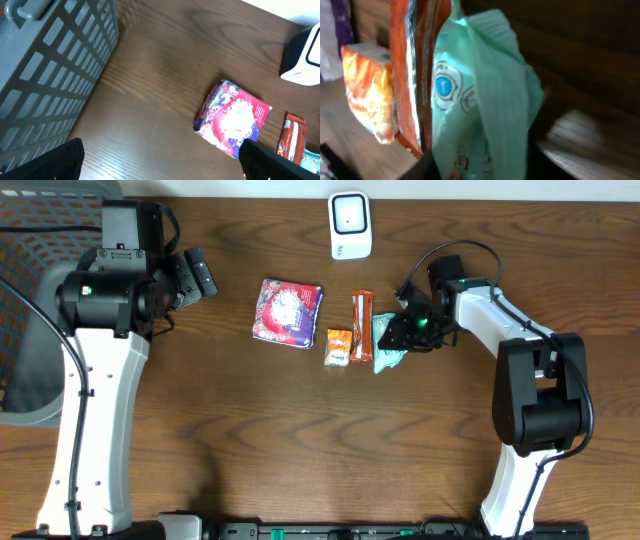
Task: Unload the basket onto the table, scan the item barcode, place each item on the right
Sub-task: 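Close the right gripper on the green packet and lift it, then carry the green packet up to the scanner face with the right gripper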
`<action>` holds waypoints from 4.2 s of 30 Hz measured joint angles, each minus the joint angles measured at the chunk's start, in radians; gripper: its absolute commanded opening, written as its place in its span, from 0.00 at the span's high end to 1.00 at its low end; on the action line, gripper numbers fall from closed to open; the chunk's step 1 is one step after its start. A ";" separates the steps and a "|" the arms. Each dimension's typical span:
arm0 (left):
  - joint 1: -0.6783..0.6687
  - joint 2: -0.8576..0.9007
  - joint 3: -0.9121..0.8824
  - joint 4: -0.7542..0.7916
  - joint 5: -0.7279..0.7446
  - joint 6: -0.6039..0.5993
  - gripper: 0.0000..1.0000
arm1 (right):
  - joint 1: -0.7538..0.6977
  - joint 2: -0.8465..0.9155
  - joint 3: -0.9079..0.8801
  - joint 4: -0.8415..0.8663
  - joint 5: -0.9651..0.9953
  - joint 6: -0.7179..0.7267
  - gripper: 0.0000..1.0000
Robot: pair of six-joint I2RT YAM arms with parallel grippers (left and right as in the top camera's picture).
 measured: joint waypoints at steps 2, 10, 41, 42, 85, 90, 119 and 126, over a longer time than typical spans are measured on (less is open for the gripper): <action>0.000 0.000 0.000 0.000 0.000 0.000 0.02 | 0.000 0.000 -0.002 -0.002 -0.016 -0.019 0.84; 0.000 0.000 0.000 0.000 0.000 0.000 0.02 | -0.006 0.000 -0.055 0.000 -0.130 -0.101 0.99; 0.000 0.000 0.000 0.000 0.000 0.000 0.02 | -0.183 0.019 -0.085 -0.369 -0.510 -0.720 0.99; 0.000 0.000 0.000 0.000 0.000 0.000 0.02 | -0.183 0.019 -0.085 -0.369 -0.499 -0.726 0.99; 0.000 0.000 0.000 0.000 0.000 0.000 0.02 | -0.114 0.020 0.349 -0.494 0.165 -0.081 0.57; 0.000 0.000 0.000 0.000 0.000 0.000 0.02 | -0.009 0.020 0.349 -0.490 0.307 -0.032 0.57; 0.000 0.000 0.000 0.000 0.000 0.000 0.02 | 0.364 0.020 0.124 -0.236 0.902 0.176 0.58; 0.000 0.000 0.000 0.000 0.000 0.000 0.02 | 0.364 0.003 0.044 -0.140 0.940 0.179 0.73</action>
